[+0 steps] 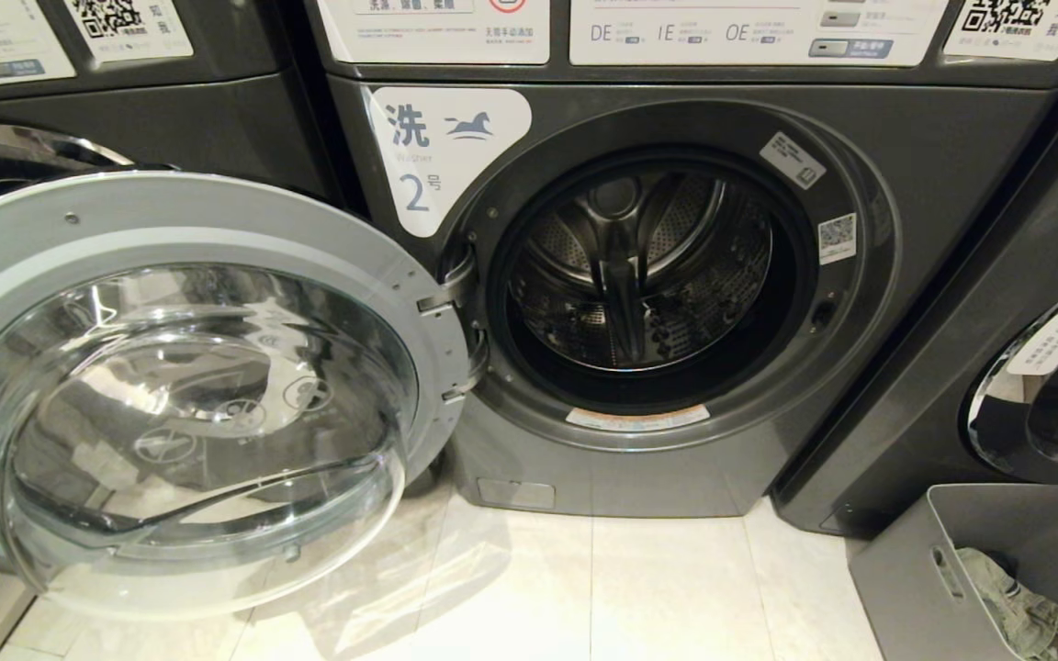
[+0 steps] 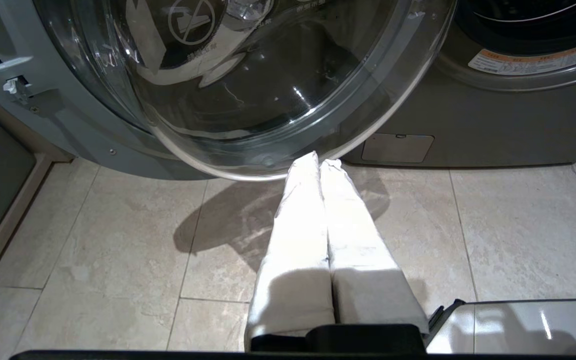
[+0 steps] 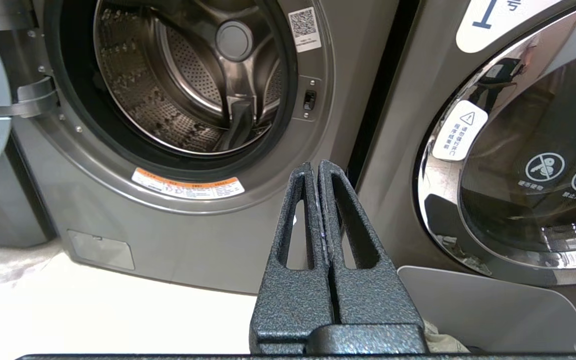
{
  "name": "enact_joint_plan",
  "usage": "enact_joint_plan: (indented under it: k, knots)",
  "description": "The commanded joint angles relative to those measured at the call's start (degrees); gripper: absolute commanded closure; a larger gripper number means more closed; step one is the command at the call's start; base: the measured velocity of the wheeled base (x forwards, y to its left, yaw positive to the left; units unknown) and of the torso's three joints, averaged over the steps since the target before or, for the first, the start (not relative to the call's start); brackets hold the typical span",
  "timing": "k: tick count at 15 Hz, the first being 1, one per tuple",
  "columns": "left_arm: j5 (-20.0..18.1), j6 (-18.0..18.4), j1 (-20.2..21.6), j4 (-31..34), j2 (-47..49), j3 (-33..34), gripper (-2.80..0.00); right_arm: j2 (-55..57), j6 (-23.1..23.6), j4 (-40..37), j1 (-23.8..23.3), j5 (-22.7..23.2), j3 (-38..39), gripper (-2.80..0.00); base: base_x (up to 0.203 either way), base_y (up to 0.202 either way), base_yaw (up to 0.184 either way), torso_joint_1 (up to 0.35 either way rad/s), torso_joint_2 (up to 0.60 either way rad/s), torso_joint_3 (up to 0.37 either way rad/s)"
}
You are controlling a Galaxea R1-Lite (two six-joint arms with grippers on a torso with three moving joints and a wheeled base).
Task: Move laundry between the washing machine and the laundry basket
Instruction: Close the washing machine door with the left hand
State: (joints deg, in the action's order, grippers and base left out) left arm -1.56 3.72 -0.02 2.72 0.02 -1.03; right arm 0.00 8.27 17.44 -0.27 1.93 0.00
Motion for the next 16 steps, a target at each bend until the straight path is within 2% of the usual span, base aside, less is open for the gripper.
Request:
enact_joint_plan:
  k: [1,13,16]
  knots:
    - [0.06,-0.02,-0.03,0.01,-0.11,-0.01,0.00,0.03,0.08,0.13,0.00,0.08,2.29,0.00,0.000,0.000,0.000,0.000,0.00,0.000]
    - [-0.09,-0.30,0.02,0.01,-0.11,-0.09,0.00,0.09,0.00,0.13,0.00,0.01,2.29,0.00,0.000,0.000,0.000,0.000,0.00,0.000]
    - [-0.11,-0.64,0.00,0.01,-0.11,-0.11,0.00,0.09,-0.09,0.13,0.00,0.01,2.29,0.00,-0.137,0.000,-0.001,0.006,0.00,0.000]
